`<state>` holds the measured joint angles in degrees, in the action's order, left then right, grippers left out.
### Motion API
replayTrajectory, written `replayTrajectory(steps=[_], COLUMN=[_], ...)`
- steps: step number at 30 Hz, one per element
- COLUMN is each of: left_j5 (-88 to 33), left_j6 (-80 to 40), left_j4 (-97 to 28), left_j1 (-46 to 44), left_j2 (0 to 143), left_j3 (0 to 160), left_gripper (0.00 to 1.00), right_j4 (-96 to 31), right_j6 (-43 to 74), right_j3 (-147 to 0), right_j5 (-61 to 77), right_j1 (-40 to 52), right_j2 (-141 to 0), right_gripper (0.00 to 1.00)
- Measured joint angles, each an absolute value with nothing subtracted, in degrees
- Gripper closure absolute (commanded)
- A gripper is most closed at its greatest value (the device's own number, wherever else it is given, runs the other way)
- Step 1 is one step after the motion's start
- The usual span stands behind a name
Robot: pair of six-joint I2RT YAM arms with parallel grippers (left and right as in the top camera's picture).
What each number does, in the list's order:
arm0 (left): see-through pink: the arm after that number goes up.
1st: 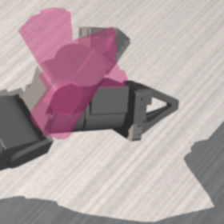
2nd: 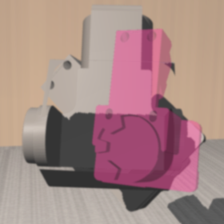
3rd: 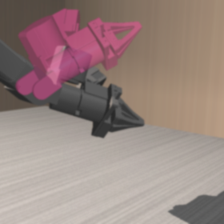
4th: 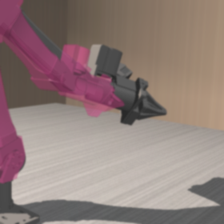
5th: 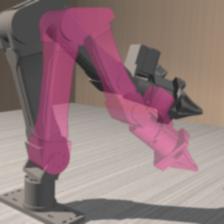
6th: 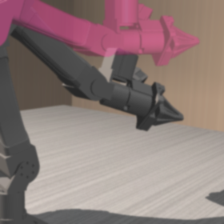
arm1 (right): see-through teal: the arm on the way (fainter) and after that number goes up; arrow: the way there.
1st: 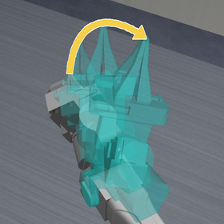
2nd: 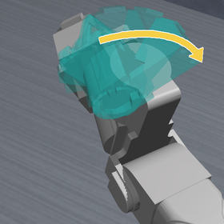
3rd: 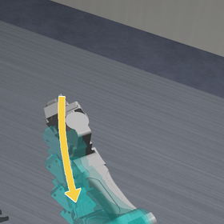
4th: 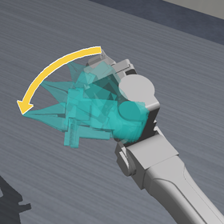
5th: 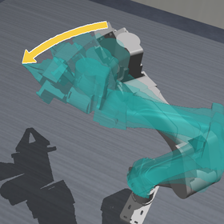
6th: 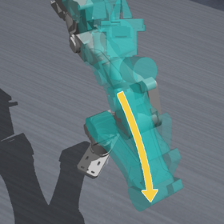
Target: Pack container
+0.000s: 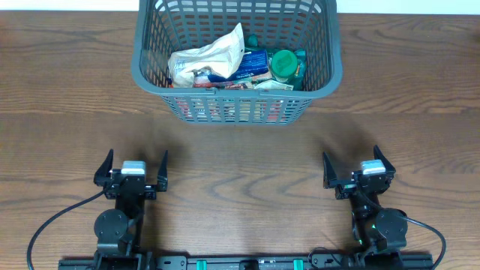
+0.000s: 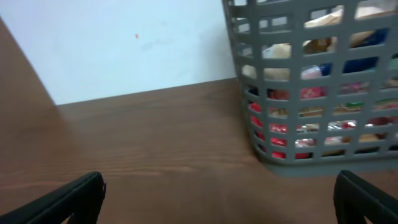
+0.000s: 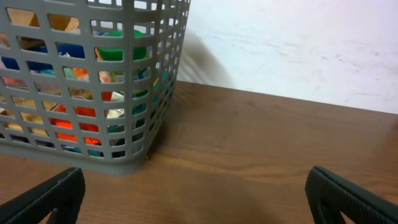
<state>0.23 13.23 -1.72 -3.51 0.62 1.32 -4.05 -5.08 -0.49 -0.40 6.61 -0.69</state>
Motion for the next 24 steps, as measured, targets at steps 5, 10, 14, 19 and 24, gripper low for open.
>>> replayTrajectory(steps=[5, 10, 14, 19, 24], left_j5=[-1.06, -1.34, -1.34, -1.39, -1.41], left_j6=[13.19, 10.72, 9.39, 8.78, 8.78], left_j4=[-1.91, -1.93, -1.96, -1.96, -1.96], left_j1=[-3.51, -3.51, -3.51, -3.51, -3.51], left_j2=[0.62, 0.64, 0.71, 1.19, 1.19], left_j3=[1.34, 1.37, 1.37, 1.37, 1.37], left_gripper=[0.01, 0.01, 0.01, 0.01, 0.01], right_j4=[-4.05, -4.05, -4.05, -4.05, -4.05], right_j6=[-5.08, -5.08, -5.08, -5.08, -5.08], right_j3=[-0.49, -0.49, -0.49, -0.49, -0.49], right_j5=[-0.38, -0.40, -0.40, -0.38, -0.40], right_j1=[6.61, 6.61, 6.61, 6.61, 6.61], right_j2=[-0.69, -0.69, -0.69, -0.69, -0.69], right_gripper=[0.01, 0.01, 0.01, 0.01, 0.01])
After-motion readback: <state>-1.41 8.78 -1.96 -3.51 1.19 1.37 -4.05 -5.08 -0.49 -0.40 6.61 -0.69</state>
